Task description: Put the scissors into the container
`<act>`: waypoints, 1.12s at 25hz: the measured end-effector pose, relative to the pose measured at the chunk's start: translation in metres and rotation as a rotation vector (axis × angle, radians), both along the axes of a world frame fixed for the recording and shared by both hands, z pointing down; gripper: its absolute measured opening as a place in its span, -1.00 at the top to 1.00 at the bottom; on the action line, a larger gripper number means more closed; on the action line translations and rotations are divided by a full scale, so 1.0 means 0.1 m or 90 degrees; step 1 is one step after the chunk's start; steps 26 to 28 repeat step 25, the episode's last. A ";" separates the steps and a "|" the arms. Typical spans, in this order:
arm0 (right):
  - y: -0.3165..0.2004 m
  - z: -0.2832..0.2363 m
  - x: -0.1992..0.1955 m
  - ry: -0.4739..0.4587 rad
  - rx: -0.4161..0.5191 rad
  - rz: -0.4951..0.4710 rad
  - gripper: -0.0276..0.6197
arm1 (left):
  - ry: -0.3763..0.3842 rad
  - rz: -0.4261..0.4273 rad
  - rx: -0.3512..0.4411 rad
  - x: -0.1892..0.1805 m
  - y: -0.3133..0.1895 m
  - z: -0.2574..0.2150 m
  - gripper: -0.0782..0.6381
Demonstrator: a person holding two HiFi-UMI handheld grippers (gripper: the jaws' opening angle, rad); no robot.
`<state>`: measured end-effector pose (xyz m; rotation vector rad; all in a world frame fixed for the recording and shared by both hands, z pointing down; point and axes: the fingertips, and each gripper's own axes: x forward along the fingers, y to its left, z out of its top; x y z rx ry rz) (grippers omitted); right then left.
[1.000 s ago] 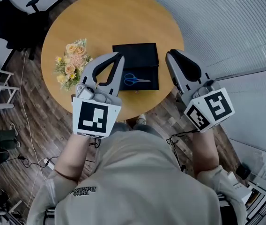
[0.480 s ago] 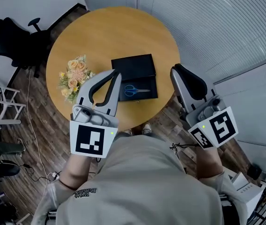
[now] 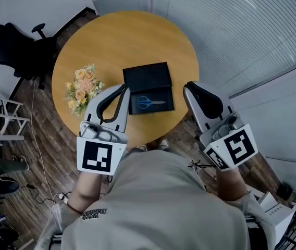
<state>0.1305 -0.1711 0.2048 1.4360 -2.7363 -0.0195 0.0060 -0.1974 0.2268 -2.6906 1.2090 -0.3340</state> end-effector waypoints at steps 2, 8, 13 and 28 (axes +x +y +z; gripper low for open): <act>0.00 0.03 0.00 0.010 -0.002 -0.003 0.78 | -0.001 0.000 -0.003 0.01 0.01 0.01 0.72; -0.05 0.07 0.02 0.041 0.002 0.000 0.78 | -0.003 -0.005 -0.014 0.03 0.00 0.07 0.72; -0.07 0.06 -0.01 0.069 0.011 0.001 0.78 | -0.006 -0.011 -0.021 0.00 -0.01 0.12 0.72; -0.08 0.01 -0.03 0.113 0.042 0.001 0.78 | -0.025 -0.009 -0.028 0.03 -0.05 0.24 0.72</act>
